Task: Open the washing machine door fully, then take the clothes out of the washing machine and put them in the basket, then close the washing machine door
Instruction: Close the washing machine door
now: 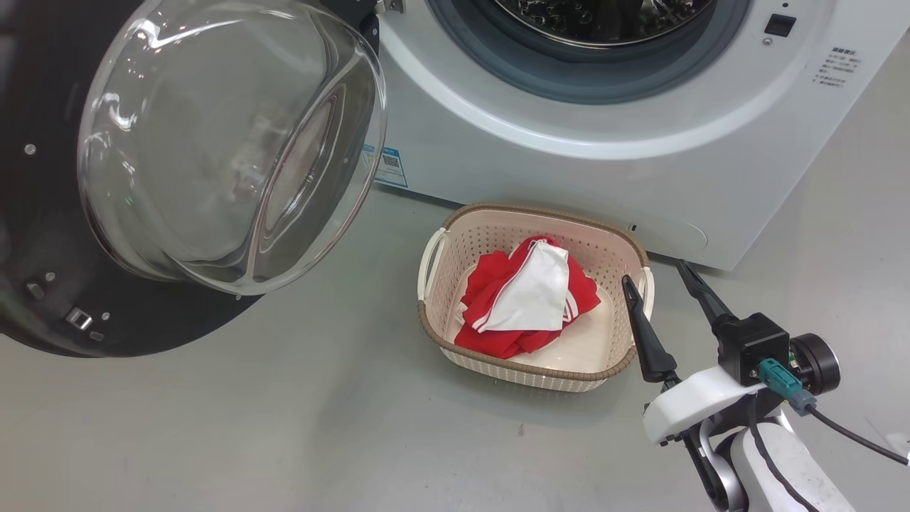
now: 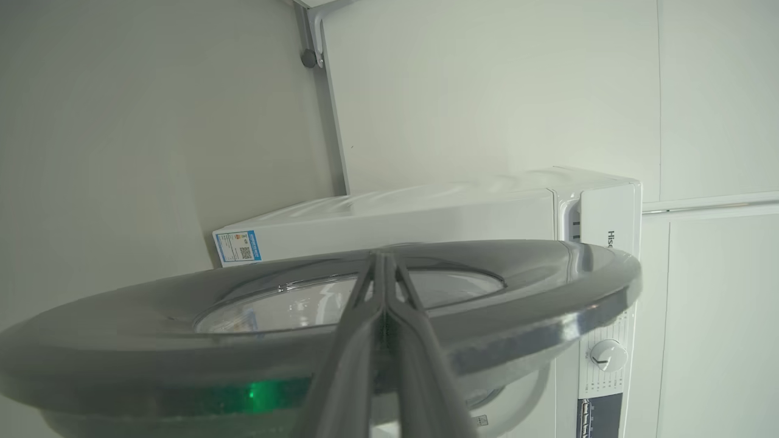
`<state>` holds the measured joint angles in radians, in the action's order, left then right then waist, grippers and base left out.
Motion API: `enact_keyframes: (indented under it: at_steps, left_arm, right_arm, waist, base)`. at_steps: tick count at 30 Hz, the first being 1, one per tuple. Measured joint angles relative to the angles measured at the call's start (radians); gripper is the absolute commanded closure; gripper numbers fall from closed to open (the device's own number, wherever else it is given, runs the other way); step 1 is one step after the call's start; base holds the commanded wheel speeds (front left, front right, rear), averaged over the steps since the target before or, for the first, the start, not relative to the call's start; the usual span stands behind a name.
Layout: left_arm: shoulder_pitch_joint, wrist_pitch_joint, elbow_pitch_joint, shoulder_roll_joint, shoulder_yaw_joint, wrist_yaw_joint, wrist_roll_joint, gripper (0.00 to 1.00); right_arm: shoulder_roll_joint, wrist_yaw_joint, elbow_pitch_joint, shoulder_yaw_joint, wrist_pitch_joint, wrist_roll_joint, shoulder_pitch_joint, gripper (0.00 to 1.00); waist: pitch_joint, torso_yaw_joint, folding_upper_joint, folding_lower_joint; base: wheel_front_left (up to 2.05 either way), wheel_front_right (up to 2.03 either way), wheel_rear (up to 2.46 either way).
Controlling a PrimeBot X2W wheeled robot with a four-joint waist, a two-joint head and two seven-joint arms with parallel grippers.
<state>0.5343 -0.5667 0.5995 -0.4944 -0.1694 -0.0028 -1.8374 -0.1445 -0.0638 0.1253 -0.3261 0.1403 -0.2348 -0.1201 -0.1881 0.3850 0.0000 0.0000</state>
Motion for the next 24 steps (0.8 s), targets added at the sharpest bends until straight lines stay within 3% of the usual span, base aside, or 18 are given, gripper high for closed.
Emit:
enact_keyframes:
  at_steps: [11, 24]
  left_arm:
    - [-0.011, -0.122, -0.031, 0.001, 0.011, -0.066, -0.029, 1.00]
    - [-0.087, -0.245, -0.099, 0.015, -0.002, -0.095, -0.116, 1.00]
  right_arm:
    - [0.001, -0.001, -0.007, 0.002, 0.002, 0.000, 0.000, 0.00]
    - [0.012, -0.009, -0.006, 0.002, 0.015, 0.000, -0.014, 0.00]
  waist:
    - [-0.004, -0.004, 0.0000, 0.0001]
    - [0.000, -0.024, 0.0000, 0.0000]
  base:
    - [0.00, 0.00, 0.00]
    - [0.00, 0.00, 0.00]
